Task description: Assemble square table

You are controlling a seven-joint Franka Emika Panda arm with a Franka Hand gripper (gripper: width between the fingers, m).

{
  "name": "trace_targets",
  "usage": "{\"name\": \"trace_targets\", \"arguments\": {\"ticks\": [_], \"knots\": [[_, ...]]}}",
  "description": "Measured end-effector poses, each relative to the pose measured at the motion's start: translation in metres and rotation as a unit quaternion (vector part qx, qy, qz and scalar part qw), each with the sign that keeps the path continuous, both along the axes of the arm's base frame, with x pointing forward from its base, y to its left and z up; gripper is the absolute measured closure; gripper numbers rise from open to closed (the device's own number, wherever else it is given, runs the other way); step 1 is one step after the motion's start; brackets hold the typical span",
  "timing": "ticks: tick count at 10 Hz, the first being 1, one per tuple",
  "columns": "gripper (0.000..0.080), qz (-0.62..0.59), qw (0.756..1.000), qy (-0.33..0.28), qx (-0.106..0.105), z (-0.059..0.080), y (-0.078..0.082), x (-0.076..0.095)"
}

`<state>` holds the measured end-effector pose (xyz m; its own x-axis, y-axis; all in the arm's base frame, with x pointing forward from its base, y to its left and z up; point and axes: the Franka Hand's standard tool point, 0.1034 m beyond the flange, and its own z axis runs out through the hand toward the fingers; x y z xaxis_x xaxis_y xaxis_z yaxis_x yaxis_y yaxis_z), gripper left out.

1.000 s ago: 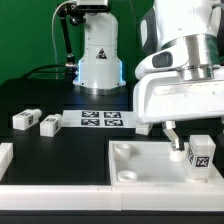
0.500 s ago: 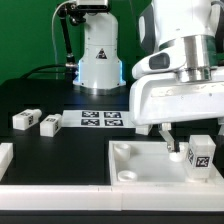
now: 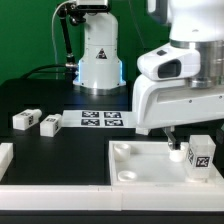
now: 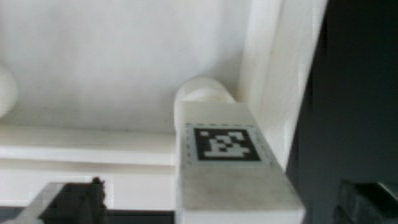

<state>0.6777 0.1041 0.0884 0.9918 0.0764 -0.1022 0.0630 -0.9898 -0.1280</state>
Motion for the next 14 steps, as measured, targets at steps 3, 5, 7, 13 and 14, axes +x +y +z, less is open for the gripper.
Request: {"name": "trace_targets", "arguments": {"ticks": [3,5,7,13,14], "knots": [[0.0151,-0.007,1.0,0.004,-0.002,-0.005,0.007,0.005],[0.0284,-0.013,1.0,0.005,-0.003,-0.005,0.007,0.005],[0.0491,-0.066,0.998,0.011,-0.01,-0.005,0.005,0.006],[0.0504,-0.415,0.91,0.024,-0.013,-0.009,-0.008,-0.001],[0.0505,-0.469,0.882,0.036,-0.01,-0.009,-0.006,-0.001]]}}
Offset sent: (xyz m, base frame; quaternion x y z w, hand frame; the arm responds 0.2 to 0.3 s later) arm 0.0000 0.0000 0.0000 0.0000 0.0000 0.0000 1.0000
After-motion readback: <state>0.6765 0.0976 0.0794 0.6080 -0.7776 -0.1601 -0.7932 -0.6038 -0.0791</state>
